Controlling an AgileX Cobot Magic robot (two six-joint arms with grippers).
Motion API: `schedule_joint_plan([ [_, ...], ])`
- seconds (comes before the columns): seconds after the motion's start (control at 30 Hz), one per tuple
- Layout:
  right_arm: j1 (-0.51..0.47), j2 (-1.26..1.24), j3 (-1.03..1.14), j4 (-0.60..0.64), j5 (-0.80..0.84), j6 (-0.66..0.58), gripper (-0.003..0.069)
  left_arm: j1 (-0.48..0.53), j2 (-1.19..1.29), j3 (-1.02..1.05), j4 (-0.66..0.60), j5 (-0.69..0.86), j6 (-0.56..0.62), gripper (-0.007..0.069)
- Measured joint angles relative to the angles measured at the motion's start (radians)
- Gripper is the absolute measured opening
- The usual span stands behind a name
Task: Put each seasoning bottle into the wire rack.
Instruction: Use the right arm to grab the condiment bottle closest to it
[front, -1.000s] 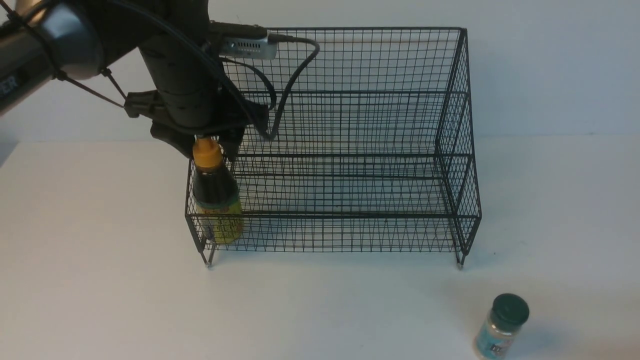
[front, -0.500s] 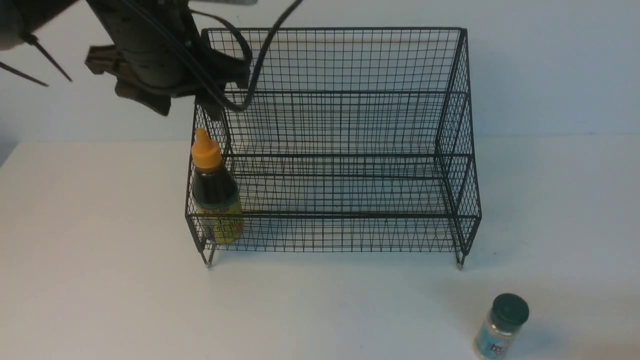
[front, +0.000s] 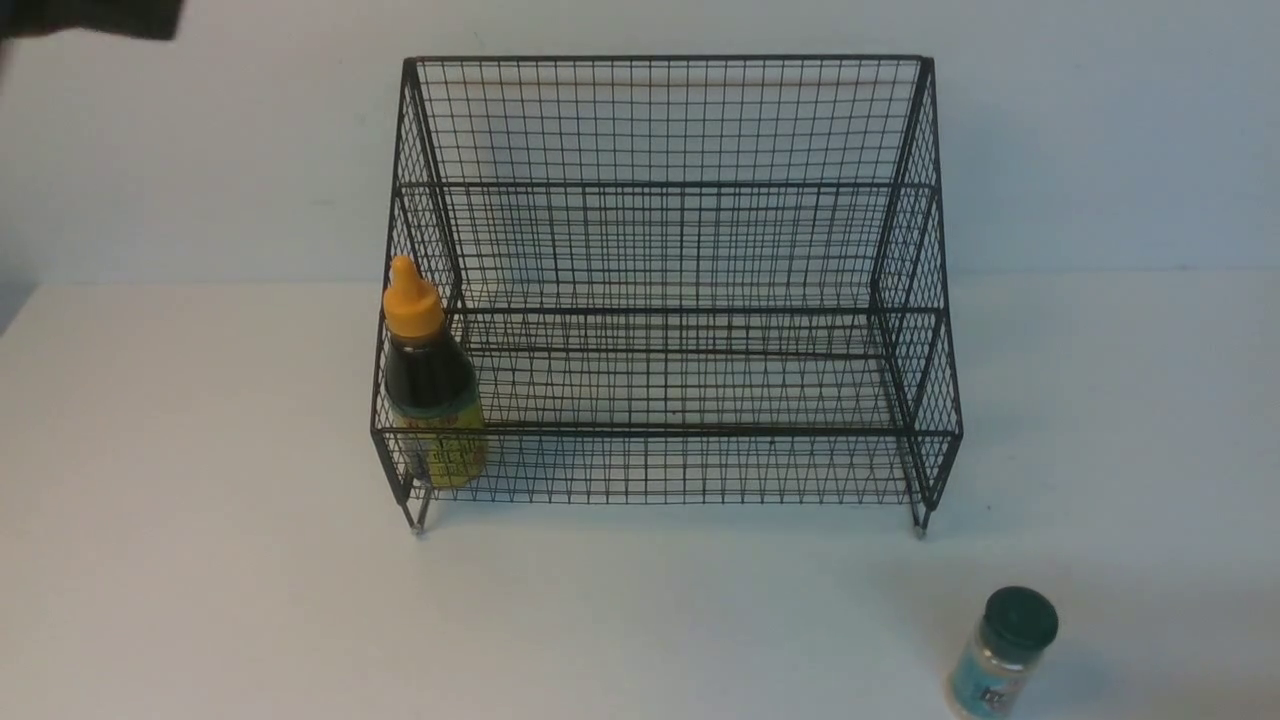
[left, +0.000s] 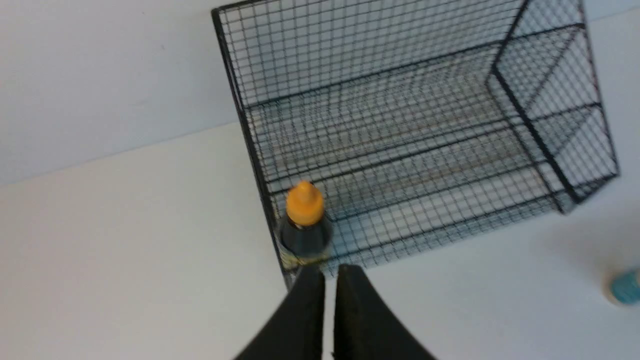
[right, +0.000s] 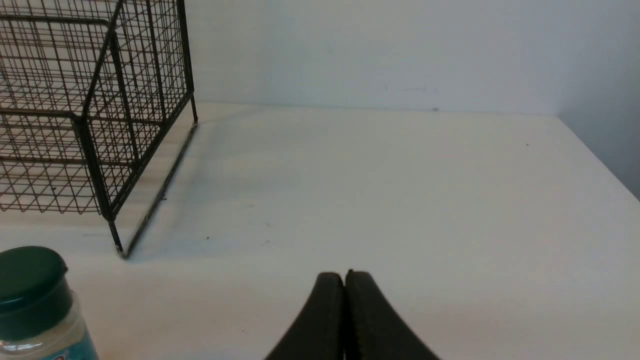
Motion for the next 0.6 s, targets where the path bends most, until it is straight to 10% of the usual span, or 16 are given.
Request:
schedule_joint_plan([
  [0.6,0.000,0.000,0.000,0.000,0.000,0.000,-0.0015,0.000,-1.021,1.241,-0.185,-0.745,0.050,-0.0005],
])
